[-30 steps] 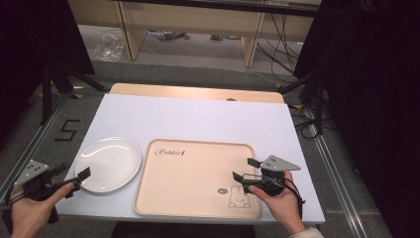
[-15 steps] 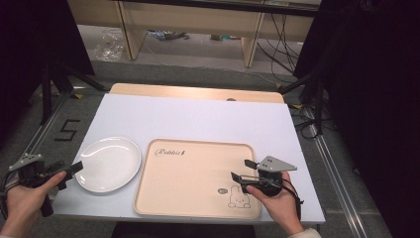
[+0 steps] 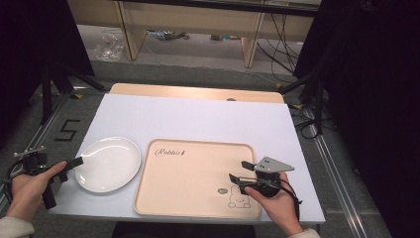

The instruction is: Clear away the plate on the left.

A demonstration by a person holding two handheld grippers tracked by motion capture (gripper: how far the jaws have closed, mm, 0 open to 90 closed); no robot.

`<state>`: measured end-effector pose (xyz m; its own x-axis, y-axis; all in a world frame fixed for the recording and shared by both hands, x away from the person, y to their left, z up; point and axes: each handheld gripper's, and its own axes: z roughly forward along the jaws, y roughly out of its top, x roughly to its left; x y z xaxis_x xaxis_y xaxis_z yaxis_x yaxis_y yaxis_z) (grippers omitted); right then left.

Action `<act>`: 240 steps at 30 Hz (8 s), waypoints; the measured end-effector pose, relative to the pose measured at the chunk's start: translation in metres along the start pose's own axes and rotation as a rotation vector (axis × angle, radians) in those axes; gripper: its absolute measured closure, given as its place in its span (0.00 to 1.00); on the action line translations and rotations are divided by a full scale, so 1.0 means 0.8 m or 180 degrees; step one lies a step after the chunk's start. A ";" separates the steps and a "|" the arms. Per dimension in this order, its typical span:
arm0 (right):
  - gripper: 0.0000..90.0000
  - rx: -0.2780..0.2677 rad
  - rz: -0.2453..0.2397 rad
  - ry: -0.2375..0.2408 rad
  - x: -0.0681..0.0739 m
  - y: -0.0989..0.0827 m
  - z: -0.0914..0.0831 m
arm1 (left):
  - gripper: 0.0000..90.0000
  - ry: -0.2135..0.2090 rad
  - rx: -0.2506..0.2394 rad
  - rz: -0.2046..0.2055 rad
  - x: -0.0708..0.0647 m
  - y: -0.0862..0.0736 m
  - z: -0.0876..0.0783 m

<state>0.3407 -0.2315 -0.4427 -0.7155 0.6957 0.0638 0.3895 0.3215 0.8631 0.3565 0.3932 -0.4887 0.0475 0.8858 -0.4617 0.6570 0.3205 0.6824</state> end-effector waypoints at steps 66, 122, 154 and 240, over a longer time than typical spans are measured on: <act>0.39 0.0113 -0.0003 -0.0010 -0.004 -0.003 0.002 | 0.97 -0.0891 -0.0046 -0.1216 0.025 -0.005 0.001; 0.39 0.0077 0.0102 -0.0035 -0.009 -0.008 -0.006 | 0.97 -0.1330 -0.0273 -0.1203 -0.042 0.013 0.002; 0.39 0.0026 0.0116 -0.0133 -0.013 -0.010 -0.008 | 0.97 -0.1432 -0.0132 -0.1104 -0.075 0.013 0.021; 0.32 -0.0155 0.0099 -0.0164 -0.013 -0.007 -0.015 | 0.96 -0.1589 0.0089 -0.0974 -0.111 0.002 0.033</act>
<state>0.3392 -0.2485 -0.4425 -0.6722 0.7374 0.0661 0.3815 0.2684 0.8846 0.3734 0.3066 -0.4617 0.1968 0.4868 -0.8511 0.7159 0.5217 0.4640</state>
